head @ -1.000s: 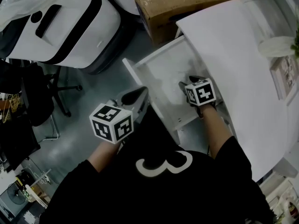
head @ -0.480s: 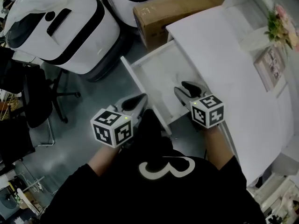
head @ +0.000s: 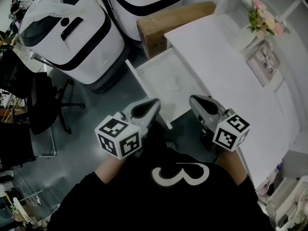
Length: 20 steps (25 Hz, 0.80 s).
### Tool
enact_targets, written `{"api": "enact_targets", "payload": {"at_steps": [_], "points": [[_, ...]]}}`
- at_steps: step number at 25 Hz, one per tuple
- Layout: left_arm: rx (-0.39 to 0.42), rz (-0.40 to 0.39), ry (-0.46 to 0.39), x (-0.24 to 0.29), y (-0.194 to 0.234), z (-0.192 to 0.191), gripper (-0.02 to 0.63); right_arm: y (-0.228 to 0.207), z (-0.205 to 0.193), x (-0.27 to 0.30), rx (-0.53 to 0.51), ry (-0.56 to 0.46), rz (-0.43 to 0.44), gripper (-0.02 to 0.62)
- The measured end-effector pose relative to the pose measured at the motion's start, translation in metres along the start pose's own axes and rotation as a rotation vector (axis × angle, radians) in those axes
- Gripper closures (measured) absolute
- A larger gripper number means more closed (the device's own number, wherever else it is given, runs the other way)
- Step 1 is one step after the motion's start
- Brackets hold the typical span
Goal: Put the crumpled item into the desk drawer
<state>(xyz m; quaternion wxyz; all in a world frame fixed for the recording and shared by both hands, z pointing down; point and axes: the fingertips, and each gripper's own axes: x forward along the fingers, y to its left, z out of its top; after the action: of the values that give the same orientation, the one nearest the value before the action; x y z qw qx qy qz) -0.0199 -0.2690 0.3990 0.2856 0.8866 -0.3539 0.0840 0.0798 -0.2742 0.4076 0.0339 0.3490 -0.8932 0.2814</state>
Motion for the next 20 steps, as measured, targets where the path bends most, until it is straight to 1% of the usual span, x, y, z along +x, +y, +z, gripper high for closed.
{"api": "enact_targets", "payload": {"at_steps": [1, 3, 8, 11, 13, 16, 20], "points": [[0.005, -0.025, -0.029, -0.004, -0.012, 0.005, 0.597, 0.009, 0.003, -0.009, 0.022, -0.014, 0.022, 0.592], [0.016, -0.059, -0.067, -0.013, -0.033, 0.014, 0.597, 0.025, 0.007, -0.024, 0.006, -0.033, 0.039, 0.592], [0.066, -0.102, -0.092, -0.032, -0.069, 0.024, 0.597, 0.053, 0.015, -0.053, -0.138, -0.038, 0.029, 0.592], [0.085, -0.115, -0.107, -0.038, -0.086, 0.031, 0.597, 0.067, 0.022, -0.067, -0.195, -0.047, 0.034, 0.592], [0.103, -0.121, -0.112, -0.041, -0.096, 0.035, 0.597, 0.074, 0.024, -0.075, -0.214, -0.054, 0.038, 0.592], [0.134, -0.11, -0.105, -0.044, -0.104, 0.035, 0.597, 0.081, 0.024, -0.082, -0.22, -0.06, 0.039, 0.592], [0.147, -0.104, -0.107, -0.047, -0.107, 0.036, 0.597, 0.084, 0.026, -0.086, -0.22, -0.07, 0.041, 0.592]]}}
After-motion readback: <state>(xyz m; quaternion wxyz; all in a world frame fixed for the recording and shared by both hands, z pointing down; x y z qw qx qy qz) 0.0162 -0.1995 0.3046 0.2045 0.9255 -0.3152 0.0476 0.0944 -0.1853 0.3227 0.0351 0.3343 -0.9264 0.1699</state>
